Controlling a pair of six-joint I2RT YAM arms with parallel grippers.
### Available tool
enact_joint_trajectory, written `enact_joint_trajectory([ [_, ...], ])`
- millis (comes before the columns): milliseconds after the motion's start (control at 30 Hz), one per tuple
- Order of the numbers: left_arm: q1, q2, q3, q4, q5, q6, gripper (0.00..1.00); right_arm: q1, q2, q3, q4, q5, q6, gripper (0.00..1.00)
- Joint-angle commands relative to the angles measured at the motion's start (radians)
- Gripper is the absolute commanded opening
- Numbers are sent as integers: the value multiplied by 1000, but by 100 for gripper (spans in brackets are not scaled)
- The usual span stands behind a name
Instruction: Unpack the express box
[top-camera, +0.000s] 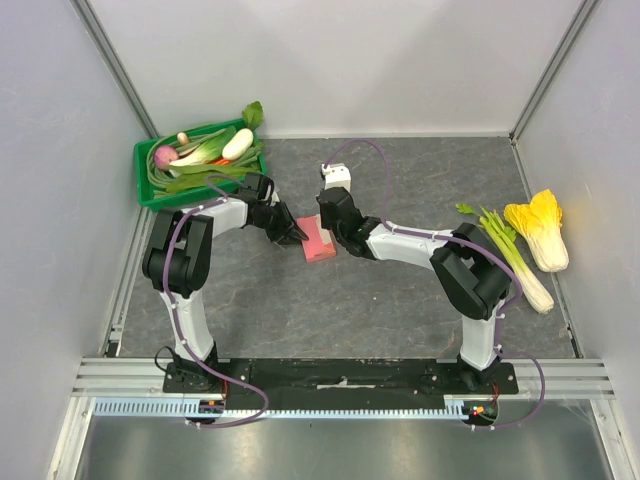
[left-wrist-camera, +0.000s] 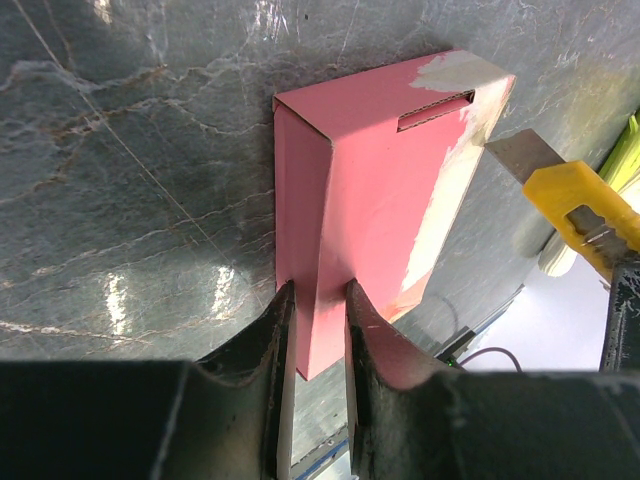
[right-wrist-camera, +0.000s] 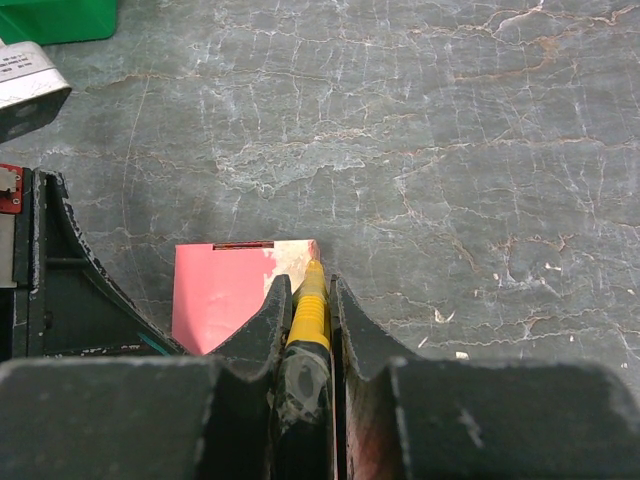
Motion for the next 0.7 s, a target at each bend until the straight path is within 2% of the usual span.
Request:
enact_joint_trajectory([
  [0, -9, 52, -17, -52, -76, 60, 7, -1, 13, 40, -11, 5, 20, 0],
  [667, -4, 52, -26, -29, -56, 26, 8, -1, 26, 16, -51, -22, 20, 0],
])
